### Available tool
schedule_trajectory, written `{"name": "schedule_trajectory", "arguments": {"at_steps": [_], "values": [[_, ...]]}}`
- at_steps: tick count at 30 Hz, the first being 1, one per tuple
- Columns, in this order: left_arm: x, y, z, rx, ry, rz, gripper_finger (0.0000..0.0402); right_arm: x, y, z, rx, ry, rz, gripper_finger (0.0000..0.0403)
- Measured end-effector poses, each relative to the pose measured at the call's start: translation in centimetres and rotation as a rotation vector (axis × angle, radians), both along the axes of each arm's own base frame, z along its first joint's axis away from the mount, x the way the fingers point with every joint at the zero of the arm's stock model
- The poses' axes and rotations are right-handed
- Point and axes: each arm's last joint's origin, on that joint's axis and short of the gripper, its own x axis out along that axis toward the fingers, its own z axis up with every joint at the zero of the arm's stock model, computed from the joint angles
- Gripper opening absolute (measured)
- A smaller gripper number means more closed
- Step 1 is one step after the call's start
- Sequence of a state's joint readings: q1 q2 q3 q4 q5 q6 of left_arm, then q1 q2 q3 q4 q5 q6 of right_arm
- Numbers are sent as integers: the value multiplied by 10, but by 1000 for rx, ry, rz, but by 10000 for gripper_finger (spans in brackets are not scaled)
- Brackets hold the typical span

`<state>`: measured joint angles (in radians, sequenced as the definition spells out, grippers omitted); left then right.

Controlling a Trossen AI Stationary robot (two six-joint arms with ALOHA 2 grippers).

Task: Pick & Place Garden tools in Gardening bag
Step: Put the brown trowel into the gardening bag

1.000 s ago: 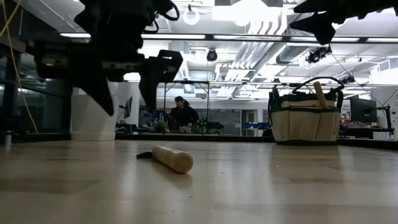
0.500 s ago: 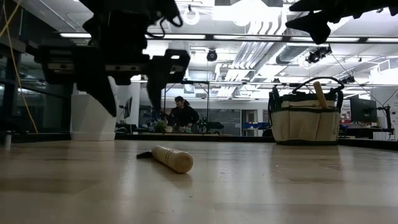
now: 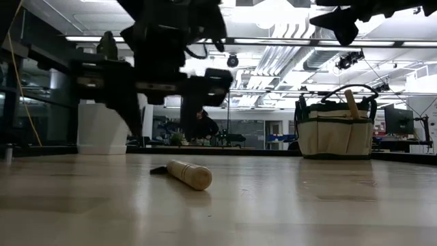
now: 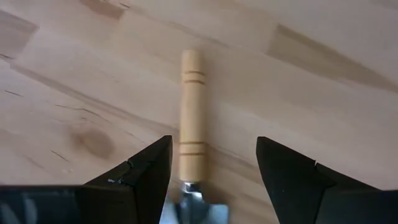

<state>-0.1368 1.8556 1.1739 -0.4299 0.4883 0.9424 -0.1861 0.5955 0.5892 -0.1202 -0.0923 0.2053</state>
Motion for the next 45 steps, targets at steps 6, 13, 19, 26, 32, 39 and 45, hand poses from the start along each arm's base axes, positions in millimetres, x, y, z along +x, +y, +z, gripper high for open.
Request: {"name": "schedule_trajectory", "arguments": {"at_steps": [6, 13, 19, 26, 32, 39, 45], "values": [[6, -1, -5, 8, 65, -30, 229, 9, 4, -1, -10, 3, 27, 215], [11, 11, -4, 134, 16, -3, 229, 18, 9, -5, -16, 21, 64, 215], [13, 10, -6, 132, 3, -23, 229, 20, 14, -6, -21, 33, 58, 215], [16, 11, -24, 40, 55, -48, 226, 20, 17, -5, -26, 16, 72, 215], [18, 13, -22, 38, 46, -43, 178, 21, 19, -4, -29, 15, 66, 215], [18, 12, -22, 25, 45, -52, 108, 21, 20, -5, -11, 16, 68, 215], [18, 12, -22, 18, 43, -59, 94, 21, 21, -5, -11, 18, 76, 215]]}}
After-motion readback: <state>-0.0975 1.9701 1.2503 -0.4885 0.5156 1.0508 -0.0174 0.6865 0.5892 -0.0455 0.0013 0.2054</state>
